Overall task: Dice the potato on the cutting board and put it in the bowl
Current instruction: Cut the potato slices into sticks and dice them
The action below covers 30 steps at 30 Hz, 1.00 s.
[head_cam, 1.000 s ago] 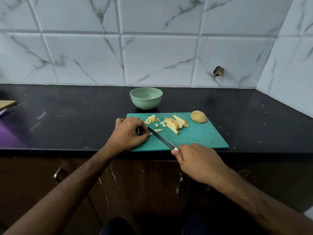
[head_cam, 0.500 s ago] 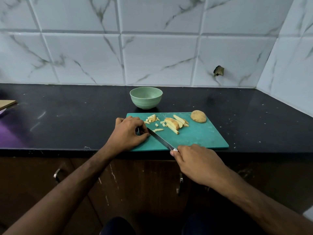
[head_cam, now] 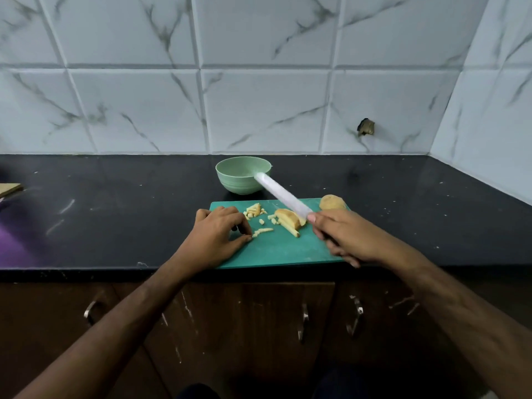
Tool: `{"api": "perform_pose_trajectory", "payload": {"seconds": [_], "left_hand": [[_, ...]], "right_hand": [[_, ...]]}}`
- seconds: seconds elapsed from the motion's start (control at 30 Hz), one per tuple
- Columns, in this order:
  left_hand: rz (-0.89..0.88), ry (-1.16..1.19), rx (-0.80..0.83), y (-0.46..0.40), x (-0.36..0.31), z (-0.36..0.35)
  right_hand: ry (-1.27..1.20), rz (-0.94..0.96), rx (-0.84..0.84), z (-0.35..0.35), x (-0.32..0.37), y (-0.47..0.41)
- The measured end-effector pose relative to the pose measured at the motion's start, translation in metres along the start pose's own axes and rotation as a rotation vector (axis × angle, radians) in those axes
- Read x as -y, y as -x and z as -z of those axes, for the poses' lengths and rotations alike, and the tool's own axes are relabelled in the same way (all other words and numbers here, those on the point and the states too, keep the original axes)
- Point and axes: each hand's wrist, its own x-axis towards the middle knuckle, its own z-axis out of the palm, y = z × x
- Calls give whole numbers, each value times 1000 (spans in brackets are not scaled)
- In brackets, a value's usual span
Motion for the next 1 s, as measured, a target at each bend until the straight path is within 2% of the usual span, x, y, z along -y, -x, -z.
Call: {"api": "perform_pose_trajectory", "payload": {"seconds": [0.17, 0.23, 0.33, 0.43, 0.57, 0.83, 1.0], "left_hand": [[-248, -73, 107, -16, -2, 3], [-348, -136, 146, -25, -2, 3], [-397, -187, 152, -40, -1, -3], [-349, -152, 141, -55, -2, -13], [-266, -108, 124, -70, 1, -26], [-196, -64, 5, -83, 10, -38], [-143, -119, -96, -88, 16, -42]], "right_hand": [[-362, 109, -195, 1, -19, -37], [-438, 117, -265, -4, -26, -46], [-513, 113, -291, -6, -33, -52], [-573, 107, -291, -5, -37, -53], [-537, 124, -255, -6, -39, -55], [-556, 130, -212, -2, -42, -57], [-581, 136, -196, -2, -45, -58]]}}
